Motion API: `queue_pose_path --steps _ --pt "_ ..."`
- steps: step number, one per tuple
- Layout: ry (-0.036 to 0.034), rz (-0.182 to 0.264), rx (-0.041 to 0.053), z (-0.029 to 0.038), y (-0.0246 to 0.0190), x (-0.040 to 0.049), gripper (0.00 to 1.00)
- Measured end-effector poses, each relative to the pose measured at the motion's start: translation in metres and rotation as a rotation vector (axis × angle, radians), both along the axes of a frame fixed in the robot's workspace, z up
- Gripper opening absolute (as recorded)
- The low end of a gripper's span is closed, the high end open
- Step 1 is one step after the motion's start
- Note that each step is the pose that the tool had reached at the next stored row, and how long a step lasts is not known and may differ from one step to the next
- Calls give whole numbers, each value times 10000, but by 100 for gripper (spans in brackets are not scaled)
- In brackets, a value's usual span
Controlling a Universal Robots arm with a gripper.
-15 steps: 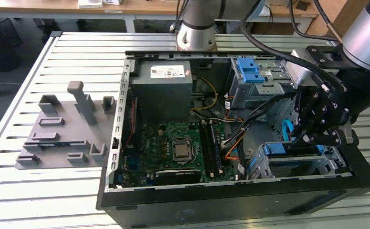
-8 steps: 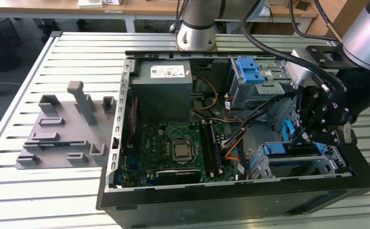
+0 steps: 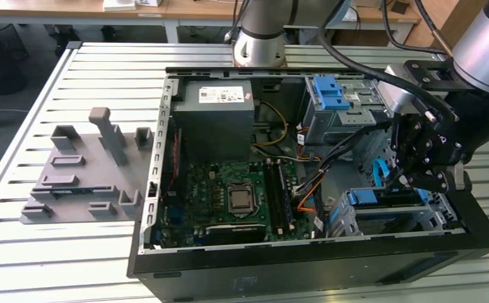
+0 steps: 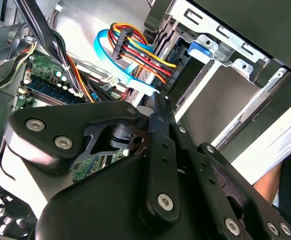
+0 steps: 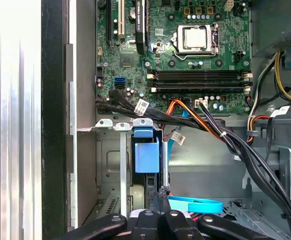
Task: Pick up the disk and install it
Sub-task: 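Insert the second disk wire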
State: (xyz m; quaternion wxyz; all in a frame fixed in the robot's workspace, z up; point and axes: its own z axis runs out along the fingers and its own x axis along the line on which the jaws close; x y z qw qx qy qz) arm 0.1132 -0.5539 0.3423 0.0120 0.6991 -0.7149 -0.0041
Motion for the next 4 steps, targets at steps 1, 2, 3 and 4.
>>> queue_pose_path --steps 1,2,3,4 --pt "0 0 0 1 0 0 11" --pt "0 0 -1 1 0 0 11" --pt "0 0 0 1 0 0 11" --pt "0 0 0 2 0 0 11"
